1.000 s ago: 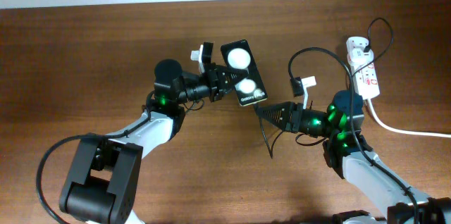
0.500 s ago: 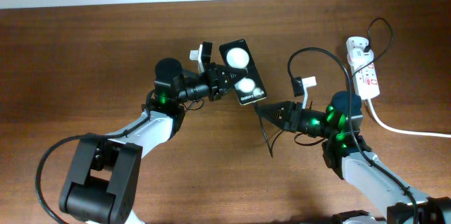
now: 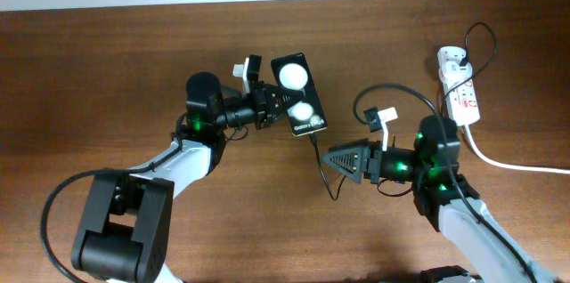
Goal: Plug charger to phone and switch on socket
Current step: 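Lower the phone with the left gripper and withdraw the right gripper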
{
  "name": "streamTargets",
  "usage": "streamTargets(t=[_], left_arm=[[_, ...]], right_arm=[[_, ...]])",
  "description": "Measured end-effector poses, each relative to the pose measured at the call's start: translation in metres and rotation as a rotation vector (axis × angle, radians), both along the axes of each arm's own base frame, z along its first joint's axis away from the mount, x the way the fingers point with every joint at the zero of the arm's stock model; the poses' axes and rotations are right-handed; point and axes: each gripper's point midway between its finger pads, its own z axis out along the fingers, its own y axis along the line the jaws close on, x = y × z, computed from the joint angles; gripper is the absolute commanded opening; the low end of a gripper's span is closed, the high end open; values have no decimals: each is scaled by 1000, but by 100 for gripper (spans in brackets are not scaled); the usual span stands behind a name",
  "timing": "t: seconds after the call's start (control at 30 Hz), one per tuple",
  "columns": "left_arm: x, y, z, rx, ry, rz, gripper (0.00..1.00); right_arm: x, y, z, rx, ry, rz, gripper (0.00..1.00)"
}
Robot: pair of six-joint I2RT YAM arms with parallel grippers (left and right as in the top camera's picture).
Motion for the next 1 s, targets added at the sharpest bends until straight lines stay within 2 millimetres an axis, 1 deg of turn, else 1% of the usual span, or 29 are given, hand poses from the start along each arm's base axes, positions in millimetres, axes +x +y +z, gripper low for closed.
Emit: streamTargets(t=[0.07, 0.1, 0.13, 0.23, 0.27, 0.33, 0.4, 0.47, 0.5, 0.63, 0.73, 0.8, 0.87, 0.9, 0.97, 1.0], left_arm=[[-2, 0, -6, 17, 8, -6, 0], [-4, 1, -17, 45, 49, -6, 0], [-6, 3, -34, 83, 111, 6, 0], [-7, 10, -64, 177, 187, 54, 0], [-5, 13, -70, 204, 172, 71, 0], [-2, 16, -76, 242, 141, 93, 2], [-3, 22, -93, 315, 170, 121, 3], [-7, 32, -117, 413, 219, 160, 4], [-5, 36, -121, 443, 213, 183, 5], [2, 52, -137, 542, 215, 263, 3], [8, 55, -137, 566, 174, 281, 3], [11, 56, -142, 576, 161, 290, 2], [13, 56, -154, 587, 165, 289, 3], [14, 56, -158, 587, 164, 288, 6], [16, 55, -158, 580, 152, 288, 9], [17, 55, -158, 581, 150, 292, 12]], right_arm=[[-6, -4, 24, 4, -106, -11, 97], [-7, -6, 29, 4, -127, -18, 98], [-8, -13, 39, 4, -160, -45, 98], [-7, -31, 47, -3, -165, -120, 98], [-6, -37, 47, -5, -160, -141, 98], [-4, -41, 46, -7, -150, -157, 98], [-4, -41, 46, -7, -146, -159, 98], [-4, -41, 45, -7, -142, -158, 98], [-4, -41, 45, -7, -142, -158, 98], [-6, -41, 40, -13, -115, -156, 98], [-6, -41, 39, -15, -119, -155, 99], [-6, -41, 39, -15, -119, -155, 99], [-6, -41, 39, -16, -120, -155, 100], [-6, -41, 39, -16, -120, -155, 100], [-6, -41, 39, -16, -120, -155, 100], [-6, -41, 39, -16, -119, -155, 100]])
